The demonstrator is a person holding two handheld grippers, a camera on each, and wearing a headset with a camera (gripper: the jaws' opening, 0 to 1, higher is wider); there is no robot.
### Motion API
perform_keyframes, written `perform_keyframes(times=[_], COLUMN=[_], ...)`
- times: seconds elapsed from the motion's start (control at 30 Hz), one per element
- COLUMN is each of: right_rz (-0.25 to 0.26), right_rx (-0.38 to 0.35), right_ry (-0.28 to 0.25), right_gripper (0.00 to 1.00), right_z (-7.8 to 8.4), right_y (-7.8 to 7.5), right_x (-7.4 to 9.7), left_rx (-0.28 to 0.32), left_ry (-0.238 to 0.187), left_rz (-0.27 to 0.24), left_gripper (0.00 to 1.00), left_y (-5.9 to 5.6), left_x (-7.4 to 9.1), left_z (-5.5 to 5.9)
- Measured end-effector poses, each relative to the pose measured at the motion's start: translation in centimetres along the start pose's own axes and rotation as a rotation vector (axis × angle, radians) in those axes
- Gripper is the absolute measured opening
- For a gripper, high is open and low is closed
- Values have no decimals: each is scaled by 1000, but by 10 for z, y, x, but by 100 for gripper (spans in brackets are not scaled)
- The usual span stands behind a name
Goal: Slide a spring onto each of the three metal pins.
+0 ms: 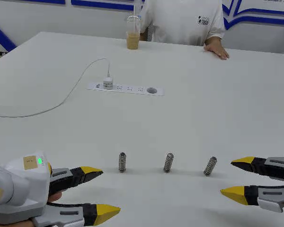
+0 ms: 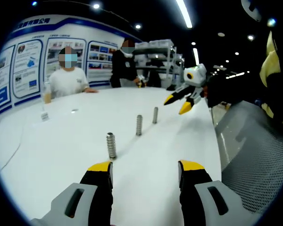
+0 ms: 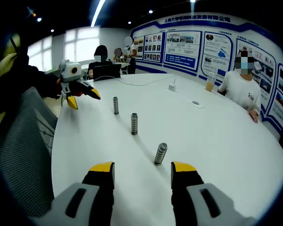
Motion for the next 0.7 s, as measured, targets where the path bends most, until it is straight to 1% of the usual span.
perform_keyframes(times=[0.23,0.4,0.57,0.7], right_rz=[-3,-2,-8,-6], right_rx=[1,0,17,12], right_ry=[-9,-22,-27,-32], right_gripper=[52,54,56,57], right_z=[1,1,3,5], right_y=[5,7,9,7], right_x=[3,6,6,6], left_rx=[13,20,25,28], left_ry=[12,16,19,23], left_rz=[-19,-29,-37,-40], left_gripper=[58,59,60,60], left_y=[5,7,9,9], left_x=[3,4,5,5], left_z=[7,8,10,12])
Point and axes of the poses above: the centre of the closed fingertips' face, and the gripper's own axes: x roughly backward along the fingers, y roughly to its left, z roughly out of its underside, the point moved 1 cm from there along x, roughly backward along the fingers, and after that the axes turned 1 degree about x, right-handed, at the moved point
